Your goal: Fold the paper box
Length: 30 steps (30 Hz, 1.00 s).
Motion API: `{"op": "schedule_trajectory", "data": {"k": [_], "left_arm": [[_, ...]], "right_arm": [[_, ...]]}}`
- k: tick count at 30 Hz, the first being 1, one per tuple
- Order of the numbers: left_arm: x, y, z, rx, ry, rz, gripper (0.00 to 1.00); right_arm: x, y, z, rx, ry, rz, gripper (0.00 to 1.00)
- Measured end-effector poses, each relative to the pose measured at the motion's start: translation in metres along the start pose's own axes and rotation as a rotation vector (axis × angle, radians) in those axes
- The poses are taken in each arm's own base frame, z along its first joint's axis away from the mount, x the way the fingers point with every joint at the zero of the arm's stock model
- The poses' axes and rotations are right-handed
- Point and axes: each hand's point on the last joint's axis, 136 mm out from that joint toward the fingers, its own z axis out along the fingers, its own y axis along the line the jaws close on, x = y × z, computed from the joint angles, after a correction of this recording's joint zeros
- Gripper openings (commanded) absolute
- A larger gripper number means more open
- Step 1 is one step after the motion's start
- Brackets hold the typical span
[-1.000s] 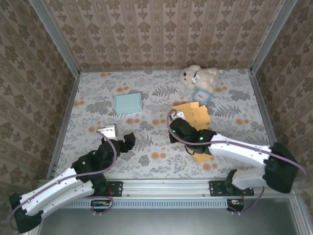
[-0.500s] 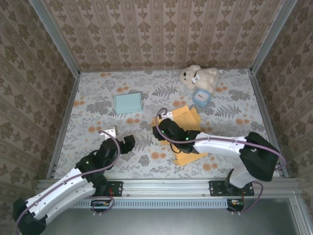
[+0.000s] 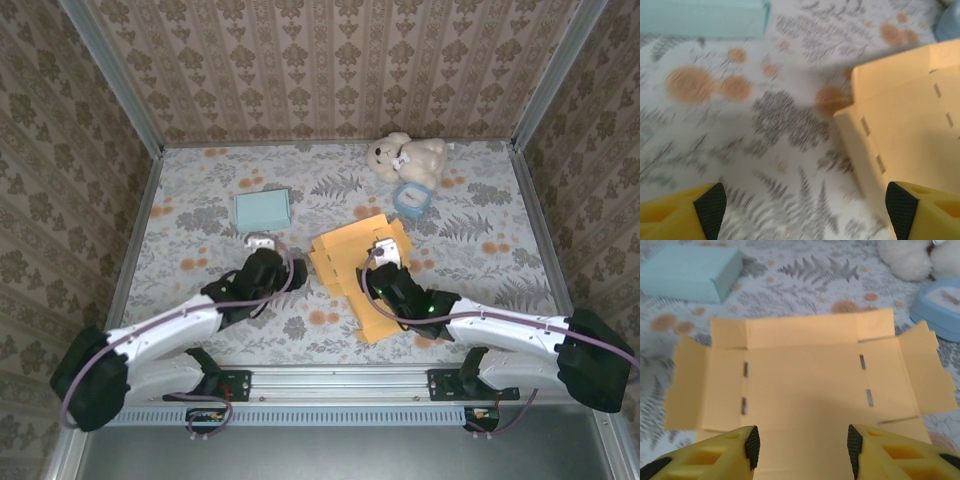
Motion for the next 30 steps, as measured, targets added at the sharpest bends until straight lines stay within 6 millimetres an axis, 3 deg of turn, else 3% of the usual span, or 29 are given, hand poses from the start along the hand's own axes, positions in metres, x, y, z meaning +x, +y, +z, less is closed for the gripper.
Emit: {"op": "schedule_trajectory", "data": {"k": [3,6,11,16,20,27,30], "left_arm": [[-0.020,-0.012,0.016,0.019,-0.001,-0.011,0.84],[-0.026,-0.018,0.032,0.025,0.021,-0.014,0.83],[-0.006,-0.019,0.053,0.027,0.107,-0.004,0.80],[0.014,-0.024,0.061,0.031,0.164,0.011,0.73],[0.031,-0.028,0.067,0.030,0.206,0.018,0.52],[0.038,-0.028,0.077,0.027,0.224,0.015,0.00],[0.027,-0.033,0.073,0.045,0.193,0.044,0.00]], "right_arm": [[0.013,-0.008,0.002,0.025,0.009,-0.030,0.52],[0.021,-0.015,0.003,0.044,0.007,-0.044,0.52],[0.031,-0.026,0.005,0.070,-0.006,-0.057,0.52],[0.031,-0.031,0.006,0.087,-0.024,-0.062,0.52],[0.028,-0.031,0.006,0.090,-0.033,-0.064,0.53],[0.030,-0.029,0.006,0.074,-0.025,-0.080,0.54],[0.027,-0.025,0.004,0.046,-0.017,-0.083,0.60]]}}
